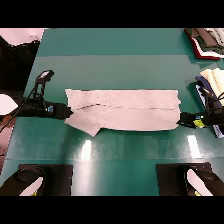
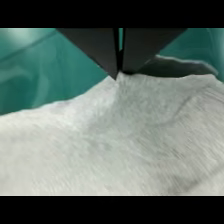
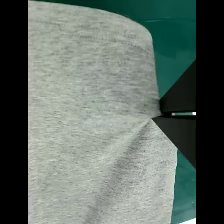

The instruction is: Fold the shirts.

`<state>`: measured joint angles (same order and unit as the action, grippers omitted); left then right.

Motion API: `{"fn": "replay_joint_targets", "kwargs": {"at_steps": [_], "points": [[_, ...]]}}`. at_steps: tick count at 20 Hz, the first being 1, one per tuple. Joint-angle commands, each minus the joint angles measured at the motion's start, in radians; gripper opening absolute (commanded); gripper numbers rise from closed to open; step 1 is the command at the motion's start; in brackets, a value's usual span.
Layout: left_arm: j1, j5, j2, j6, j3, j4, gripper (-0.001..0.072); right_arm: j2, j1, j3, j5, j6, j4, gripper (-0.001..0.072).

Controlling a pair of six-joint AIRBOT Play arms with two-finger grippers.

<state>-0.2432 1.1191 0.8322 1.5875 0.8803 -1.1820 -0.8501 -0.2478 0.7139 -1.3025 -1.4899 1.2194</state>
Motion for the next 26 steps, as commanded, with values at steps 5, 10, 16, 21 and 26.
{"fn": "replay_joint_targets", "kwargs": {"at_steps": [5,10,16,21,26], "points": [[0.001,-0.279,0.063,0.092,0.0,-0.157,0.0025,-0.198,0.032,0.225,0.063,0.0,0.003,0.0015],[0.005,-0.425,0.191,0.116,0.0,-0.156,0.0025,-0.401,0.136,0.391,0.127,0.006,0.013,0.0015],[0.005,-0.569,0.29,0.121,0.001,-0.163,0.0025,-0.601,0.154,0.532,0.142,0.006,0.011,0.0017],[0.005,-0.616,0.343,0.183,0.001,-0.174,0.045,-0.659,0.148,0.61,0.142,0.018,0.011,0.0319],[0.005,-0.537,0.34,0.185,0.08,-0.183,0.0498,-0.658,0.049,0.721,-0.079,0.163,0.002,0.0452]]}}
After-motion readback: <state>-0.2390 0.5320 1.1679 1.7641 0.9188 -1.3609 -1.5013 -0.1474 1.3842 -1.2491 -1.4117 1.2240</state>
